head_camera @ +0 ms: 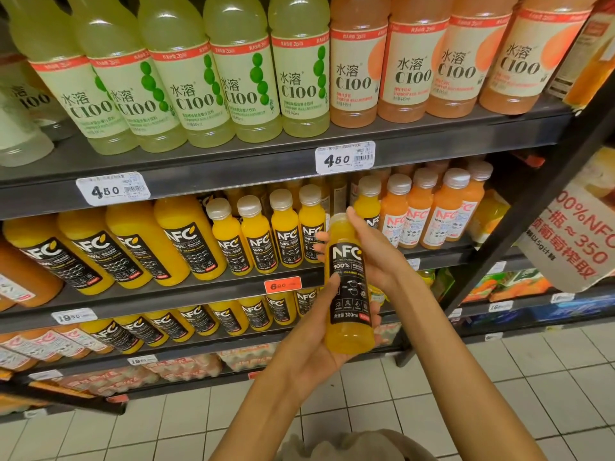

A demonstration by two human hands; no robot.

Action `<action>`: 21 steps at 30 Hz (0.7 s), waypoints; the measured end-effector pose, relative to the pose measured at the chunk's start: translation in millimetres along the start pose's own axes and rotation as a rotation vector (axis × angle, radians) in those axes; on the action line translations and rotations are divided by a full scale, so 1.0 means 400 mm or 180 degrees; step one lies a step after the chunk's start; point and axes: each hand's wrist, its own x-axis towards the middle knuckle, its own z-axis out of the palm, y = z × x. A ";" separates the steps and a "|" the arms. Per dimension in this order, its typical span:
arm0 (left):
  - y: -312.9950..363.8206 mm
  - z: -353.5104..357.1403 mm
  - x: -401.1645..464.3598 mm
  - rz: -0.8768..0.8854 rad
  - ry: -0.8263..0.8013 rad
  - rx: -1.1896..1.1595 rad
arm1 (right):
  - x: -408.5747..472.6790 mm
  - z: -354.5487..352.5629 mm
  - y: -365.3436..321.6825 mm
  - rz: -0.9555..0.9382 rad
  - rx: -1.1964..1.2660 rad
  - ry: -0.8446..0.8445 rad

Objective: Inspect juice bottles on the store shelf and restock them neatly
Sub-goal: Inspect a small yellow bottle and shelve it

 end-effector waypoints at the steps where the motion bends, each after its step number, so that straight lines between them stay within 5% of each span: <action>1: -0.003 -0.004 0.001 0.0078 0.0015 0.0126 | -0.006 0.005 -0.006 -0.0041 -0.0180 0.0001; 11: 0.007 -0.012 -0.008 0.1275 0.0396 0.2529 | -0.105 0.062 -0.056 -0.1557 -0.0528 -0.0520; 21: 0.052 -0.028 0.012 0.1986 0.0393 0.2810 | -0.197 0.078 -0.089 -0.1986 -0.1465 -0.1151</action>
